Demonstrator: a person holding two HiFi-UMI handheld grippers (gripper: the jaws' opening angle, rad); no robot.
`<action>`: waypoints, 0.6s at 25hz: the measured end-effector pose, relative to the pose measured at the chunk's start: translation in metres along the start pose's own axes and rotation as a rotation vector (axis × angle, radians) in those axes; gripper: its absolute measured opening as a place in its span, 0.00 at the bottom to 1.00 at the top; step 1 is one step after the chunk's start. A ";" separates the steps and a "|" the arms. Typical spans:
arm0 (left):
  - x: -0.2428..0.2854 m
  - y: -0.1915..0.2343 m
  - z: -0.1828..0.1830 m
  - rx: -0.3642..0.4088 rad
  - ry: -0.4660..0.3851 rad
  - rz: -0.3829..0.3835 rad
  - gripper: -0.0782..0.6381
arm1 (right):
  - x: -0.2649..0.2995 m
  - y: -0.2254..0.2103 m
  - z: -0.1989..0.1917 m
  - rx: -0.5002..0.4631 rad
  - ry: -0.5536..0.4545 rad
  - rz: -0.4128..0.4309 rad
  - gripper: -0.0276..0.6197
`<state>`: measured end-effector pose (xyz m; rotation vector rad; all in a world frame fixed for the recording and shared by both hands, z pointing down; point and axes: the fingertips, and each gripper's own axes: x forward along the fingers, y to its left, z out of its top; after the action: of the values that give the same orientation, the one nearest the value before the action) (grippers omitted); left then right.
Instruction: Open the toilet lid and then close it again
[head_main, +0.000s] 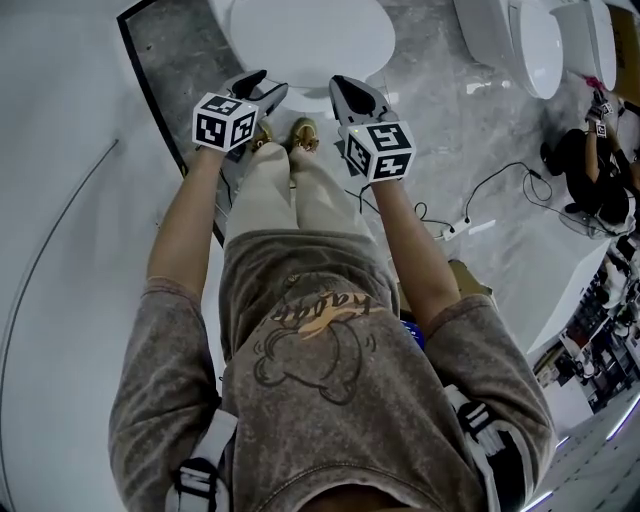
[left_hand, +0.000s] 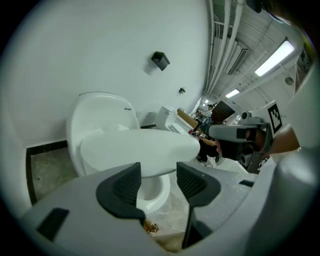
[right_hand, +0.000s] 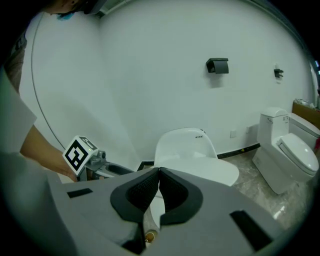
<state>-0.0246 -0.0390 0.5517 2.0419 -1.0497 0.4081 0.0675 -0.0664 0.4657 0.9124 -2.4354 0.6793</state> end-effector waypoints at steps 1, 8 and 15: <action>0.000 0.001 -0.005 -0.016 0.008 0.004 0.42 | 0.003 0.000 -0.009 0.005 0.022 0.000 0.08; 0.021 0.009 -0.045 -0.044 0.050 0.022 0.39 | 0.030 -0.015 -0.090 0.043 0.163 -0.019 0.08; 0.046 0.021 -0.092 -0.056 0.139 0.026 0.38 | 0.050 -0.024 -0.155 0.096 0.257 -0.020 0.08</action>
<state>-0.0073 -0.0010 0.6478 1.9230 -0.9927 0.5210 0.0860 -0.0153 0.6214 0.8287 -2.1806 0.8563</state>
